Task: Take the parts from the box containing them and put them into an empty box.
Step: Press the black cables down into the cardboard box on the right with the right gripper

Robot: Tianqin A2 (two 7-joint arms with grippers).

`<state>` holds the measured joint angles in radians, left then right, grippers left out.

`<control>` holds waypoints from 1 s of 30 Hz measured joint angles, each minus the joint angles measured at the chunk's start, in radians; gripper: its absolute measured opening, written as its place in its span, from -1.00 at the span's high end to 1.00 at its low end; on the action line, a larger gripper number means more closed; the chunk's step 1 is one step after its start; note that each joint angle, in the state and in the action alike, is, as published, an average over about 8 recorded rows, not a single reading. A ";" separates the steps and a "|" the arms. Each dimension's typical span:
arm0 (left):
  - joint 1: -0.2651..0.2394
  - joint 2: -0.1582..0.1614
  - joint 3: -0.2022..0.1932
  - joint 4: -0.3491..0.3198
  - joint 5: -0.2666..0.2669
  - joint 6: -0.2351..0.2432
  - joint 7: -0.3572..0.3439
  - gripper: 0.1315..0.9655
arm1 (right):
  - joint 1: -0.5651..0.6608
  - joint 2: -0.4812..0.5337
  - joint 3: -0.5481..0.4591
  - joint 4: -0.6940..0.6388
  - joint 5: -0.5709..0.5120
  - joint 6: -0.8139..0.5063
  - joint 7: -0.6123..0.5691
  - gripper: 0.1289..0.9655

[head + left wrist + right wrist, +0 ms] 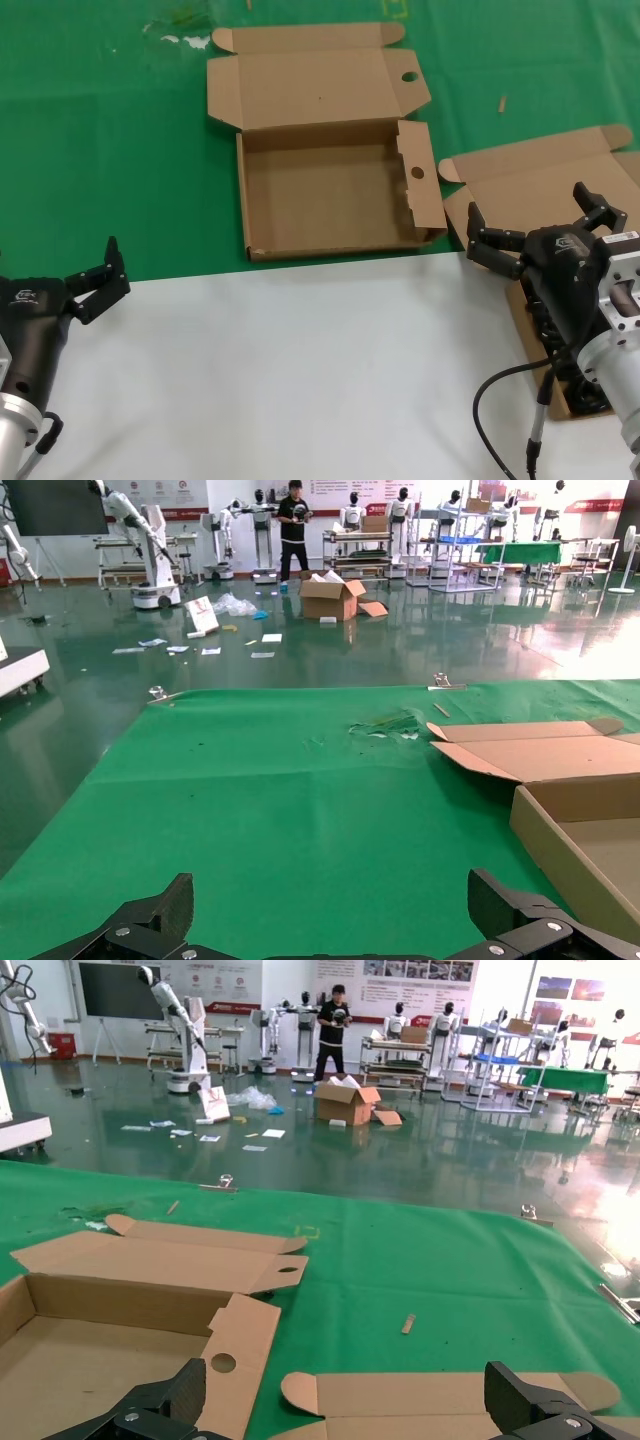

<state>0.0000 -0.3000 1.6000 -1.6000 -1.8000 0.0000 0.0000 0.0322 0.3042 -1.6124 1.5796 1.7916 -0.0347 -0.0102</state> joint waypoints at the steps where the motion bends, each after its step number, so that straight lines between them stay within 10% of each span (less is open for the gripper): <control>1: 0.000 0.000 0.000 0.000 0.000 0.000 0.000 -1.00 | 0.000 0.000 0.000 0.000 0.000 0.000 0.000 -1.00; 30: 0.000 0.000 0.000 0.000 0.000 0.000 0.000 -0.92 | 0.000 -0.018 0.019 -0.003 -0.008 -0.006 -0.021 -1.00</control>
<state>0.0000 -0.3000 1.6000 -1.6000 -1.8000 0.0000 0.0000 0.0327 0.2859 -1.5934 1.5761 1.7838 -0.0410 -0.0310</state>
